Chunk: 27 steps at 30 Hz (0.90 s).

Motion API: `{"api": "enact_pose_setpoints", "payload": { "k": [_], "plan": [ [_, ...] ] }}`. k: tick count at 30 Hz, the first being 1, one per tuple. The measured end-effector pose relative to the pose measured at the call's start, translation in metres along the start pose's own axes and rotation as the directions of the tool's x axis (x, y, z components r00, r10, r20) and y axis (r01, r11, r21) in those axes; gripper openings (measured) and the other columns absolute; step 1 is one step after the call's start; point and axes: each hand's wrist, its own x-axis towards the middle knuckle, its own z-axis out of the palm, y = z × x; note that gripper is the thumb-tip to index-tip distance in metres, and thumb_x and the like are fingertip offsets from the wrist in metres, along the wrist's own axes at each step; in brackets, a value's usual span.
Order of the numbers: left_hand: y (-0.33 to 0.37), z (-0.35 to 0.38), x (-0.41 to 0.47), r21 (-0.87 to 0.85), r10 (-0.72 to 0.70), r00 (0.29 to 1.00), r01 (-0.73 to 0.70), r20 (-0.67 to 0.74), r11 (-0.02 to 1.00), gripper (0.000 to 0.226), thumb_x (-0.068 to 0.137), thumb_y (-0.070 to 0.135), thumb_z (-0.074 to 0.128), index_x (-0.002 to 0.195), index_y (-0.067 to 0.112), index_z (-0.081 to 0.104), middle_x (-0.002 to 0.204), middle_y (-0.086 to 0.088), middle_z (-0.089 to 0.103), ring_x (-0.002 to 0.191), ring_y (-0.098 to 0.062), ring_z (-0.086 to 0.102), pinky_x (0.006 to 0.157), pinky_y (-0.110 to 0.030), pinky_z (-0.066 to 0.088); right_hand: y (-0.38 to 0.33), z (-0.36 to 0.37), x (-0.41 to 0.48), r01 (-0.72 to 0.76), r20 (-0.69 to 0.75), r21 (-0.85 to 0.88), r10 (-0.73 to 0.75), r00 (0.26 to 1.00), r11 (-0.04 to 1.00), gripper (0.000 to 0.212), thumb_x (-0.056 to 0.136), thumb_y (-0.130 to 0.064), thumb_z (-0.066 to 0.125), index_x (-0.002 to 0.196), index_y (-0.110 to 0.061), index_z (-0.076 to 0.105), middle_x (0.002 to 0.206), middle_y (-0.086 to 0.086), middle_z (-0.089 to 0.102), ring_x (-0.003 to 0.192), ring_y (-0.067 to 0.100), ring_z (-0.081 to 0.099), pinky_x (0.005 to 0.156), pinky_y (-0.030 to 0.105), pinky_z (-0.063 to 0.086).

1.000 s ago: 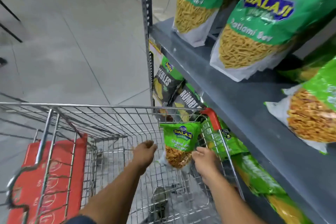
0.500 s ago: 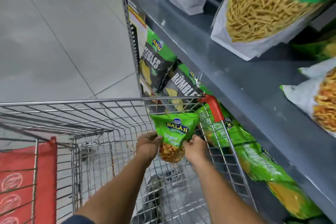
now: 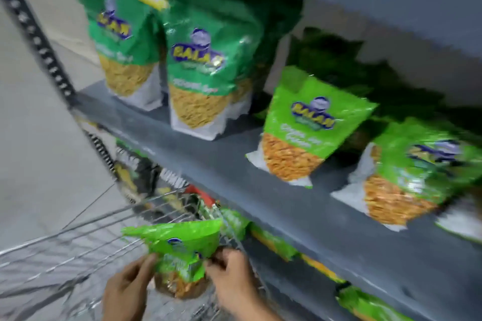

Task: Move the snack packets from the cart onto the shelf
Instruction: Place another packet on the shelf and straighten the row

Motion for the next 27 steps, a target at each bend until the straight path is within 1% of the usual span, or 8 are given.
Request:
{"api": "enact_pose_setpoints", "payload": {
  "k": [2,5,9,11,13,19,23,27],
  "plan": [
    [0.036,0.001,-0.018,-0.01,0.075,0.997,-0.075,0.034,0.997,0.009,0.074,0.031,0.076,0.074,0.022,0.075,0.058,0.02,0.073,0.074,-0.007,0.067,0.072,-0.01,0.053,-0.015,-0.033,-0.023,0.067,-0.035,0.109,-0.063,0.997,0.992,0.013,0.055,-0.041,0.062,0.063,-0.036,0.071,0.057,-0.014,0.069,0.061,-0.004,0.057,0.064,0.023,0.047],
    [0.087,0.013,-0.048,0.002,0.201,0.973,-0.202,0.112,0.979,0.006,0.068,0.042,0.077,0.071,0.037,0.076,0.076,0.002,0.079,0.085,-0.011,0.072,0.086,-0.033,0.056,-0.037,-0.087,-0.062,0.184,-0.107,0.202,-0.165,0.98,0.962,0.005,0.068,-0.024,0.068,0.064,-0.02,0.069,0.05,-0.016,0.063,0.055,-0.008,0.051,0.058,0.013,0.04],
    [0.149,0.07,-0.105,-0.188,0.349,0.9,-0.307,0.26,0.933,0.02,0.078,0.017,0.073,0.059,0.023,0.074,0.056,0.015,0.073,0.049,0.01,0.057,0.056,-0.006,0.051,-0.044,-0.172,-0.115,0.354,-0.329,0.284,-0.256,0.909,0.891,0.016,0.072,-0.024,0.064,0.073,-0.009,0.071,0.054,-0.014,0.064,0.055,-0.007,0.05,0.055,0.012,0.038],
    [0.168,0.107,-0.132,-0.257,0.395,0.838,-0.315,0.377,0.914,0.017,0.079,0.019,0.072,0.063,0.016,0.076,0.056,0.007,0.072,0.056,0.004,0.059,0.062,-0.013,0.053,-0.033,-0.212,-0.131,0.416,-0.435,0.303,-0.264,0.861,0.857,0.012,0.078,-0.022,0.065,0.074,-0.012,0.069,0.056,-0.014,0.065,0.055,-0.006,0.052,0.055,0.012,0.04],
    [0.179,0.146,-0.155,-0.305,0.412,0.786,-0.295,0.461,0.905,0.023,0.081,0.023,0.07,0.071,0.003,0.073,0.063,-0.005,0.065,0.063,-0.013,0.053,0.065,-0.028,0.047,-0.019,-0.251,-0.141,0.465,-0.538,0.305,-0.252,0.804,0.831,0.011,0.084,-0.014,0.064,0.073,-0.013,0.068,0.059,-0.014,0.068,0.058,-0.003,0.055,0.057,0.013,0.044],
    [0.194,0.279,-0.226,-0.288,0.467,0.641,-0.37,0.609,0.883,0.043,0.084,0.024,0.066,0.053,-0.001,0.049,0.052,-0.008,0.035,0.048,-0.013,0.028,0.053,-0.031,0.024,0.044,-0.367,-0.15,0.548,-0.788,0.318,-0.106,0.606,0.773,0.01,0.084,-0.011,0.064,0.078,-0.016,0.071,0.074,-0.004,0.068,0.071,0.01,0.056,0.068,0.029,0.043],
    [0.199,0.356,-0.26,-0.234,0.361,0.671,-0.277,0.647,0.932,0.028,0.071,0.036,0.069,0.053,0.015,0.066,0.041,0.008,0.046,0.056,-0.008,0.038,0.062,-0.031,0.036,0.066,-0.426,-0.148,0.589,-0.84,0.366,-0.016,0.542,0.721,0.014,0.087,-0.005,0.059,0.096,0.003,0.066,0.085,0.012,0.065,0.074,0.016,0.056,0.072,0.03,0.046],
    [0.204,0.404,-0.278,-0.256,0.428,0.639,-0.348,0.638,0.902,0.016,0.08,0.027,0.068,0.07,0.014,0.067,0.059,-0.01,0.049,0.057,-0.016,0.04,0.052,-0.028,0.034,0.082,-0.468,-0.128,0.544,-0.877,0.325,0.032,0.479,0.773,0.01,0.083,-0.01,0.063,0.083,-0.007,0.072,0.075,0.005,0.064,0.069,0.014,0.054,0.072,0.034,0.047]
  ]
}}
